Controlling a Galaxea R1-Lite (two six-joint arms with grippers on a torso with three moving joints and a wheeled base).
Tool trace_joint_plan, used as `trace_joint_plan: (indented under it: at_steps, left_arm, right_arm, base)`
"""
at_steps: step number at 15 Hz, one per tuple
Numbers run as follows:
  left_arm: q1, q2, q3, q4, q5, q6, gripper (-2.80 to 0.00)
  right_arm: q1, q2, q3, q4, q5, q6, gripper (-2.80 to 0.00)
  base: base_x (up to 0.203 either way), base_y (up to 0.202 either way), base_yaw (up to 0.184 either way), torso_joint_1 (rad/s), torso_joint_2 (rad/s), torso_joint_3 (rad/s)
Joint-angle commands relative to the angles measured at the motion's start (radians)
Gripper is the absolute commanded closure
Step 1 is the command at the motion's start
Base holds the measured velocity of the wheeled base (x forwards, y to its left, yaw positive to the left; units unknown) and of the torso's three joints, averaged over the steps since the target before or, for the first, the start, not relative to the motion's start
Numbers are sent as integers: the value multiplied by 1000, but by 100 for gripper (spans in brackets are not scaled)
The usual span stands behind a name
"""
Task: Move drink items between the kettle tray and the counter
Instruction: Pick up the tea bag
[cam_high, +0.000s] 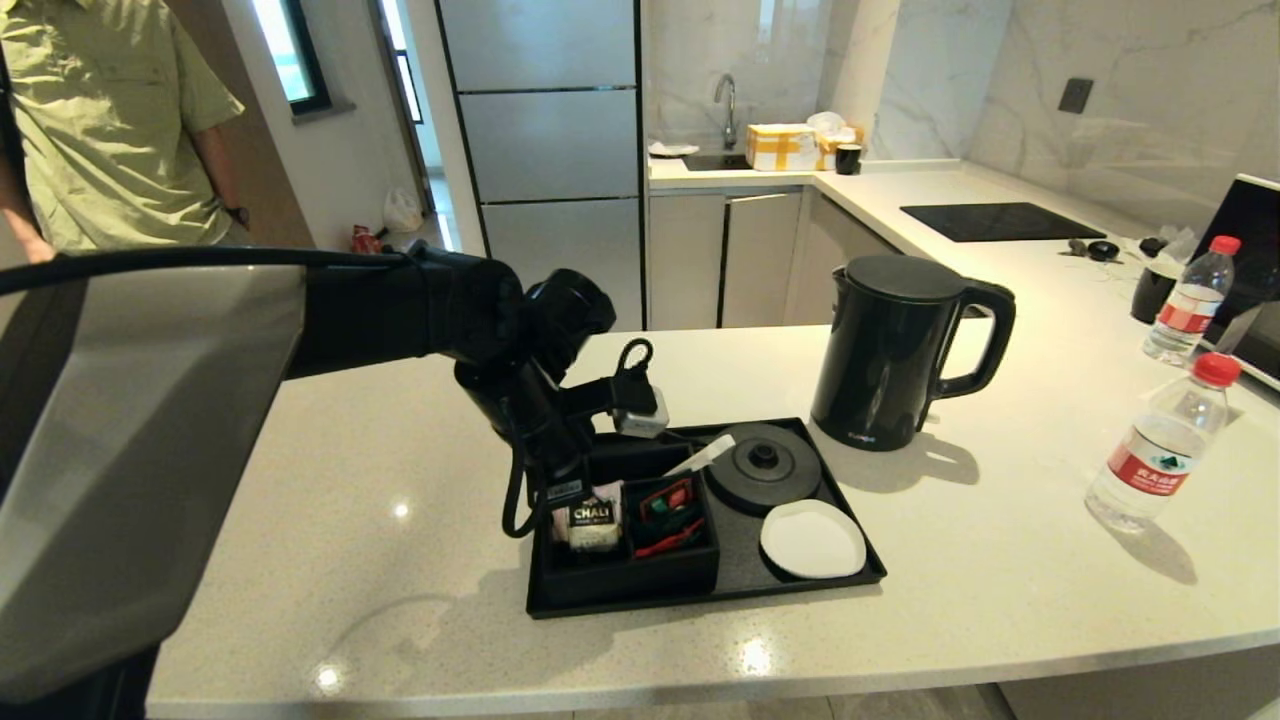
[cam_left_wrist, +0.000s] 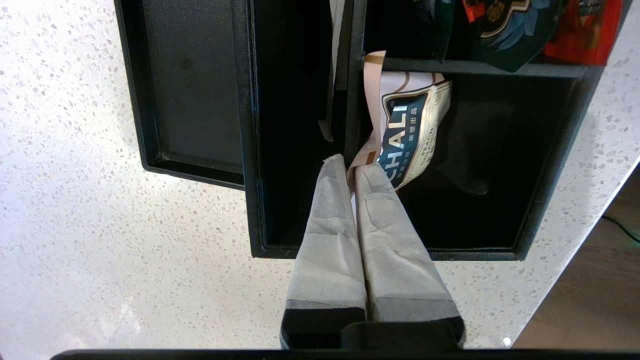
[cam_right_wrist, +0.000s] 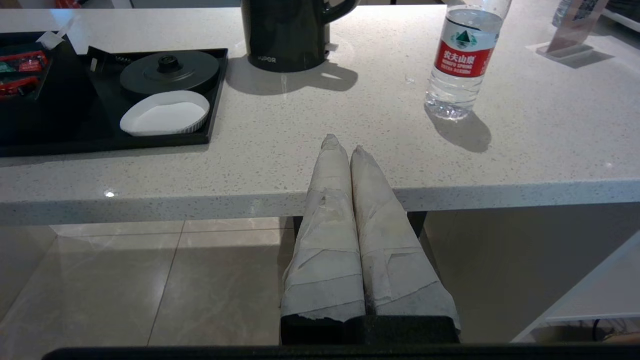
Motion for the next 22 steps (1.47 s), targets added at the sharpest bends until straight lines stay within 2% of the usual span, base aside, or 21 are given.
trace_joint_plan:
  at_steps: [1, 8, 21, 22]
  left_arm:
    - [-3, -11, -1, -38, -1, 4, 0]
    - [-9, -45, -2, -61, -1, 4, 0]
    - [-12, 4, 6, -50, 13, 2, 0]
    - [-12, 4, 6, -50, 13, 2, -280]
  right_arm:
    - [0, 1, 0, 0, 0, -1, 0]
    - [0, 1, 0, 0, 0, -1, 0]
    - [0, 1, 0, 0, 0, -1, 0]
    - [0, 1, 0, 0, 0, -1, 0]
  base:
    - [0, 0, 0, 0, 0, 0]
    - [0, 0, 0, 0, 0, 0]
    - [0, 0, 0, 0, 0, 0]
    - [0, 0, 0, 0, 0, 0]
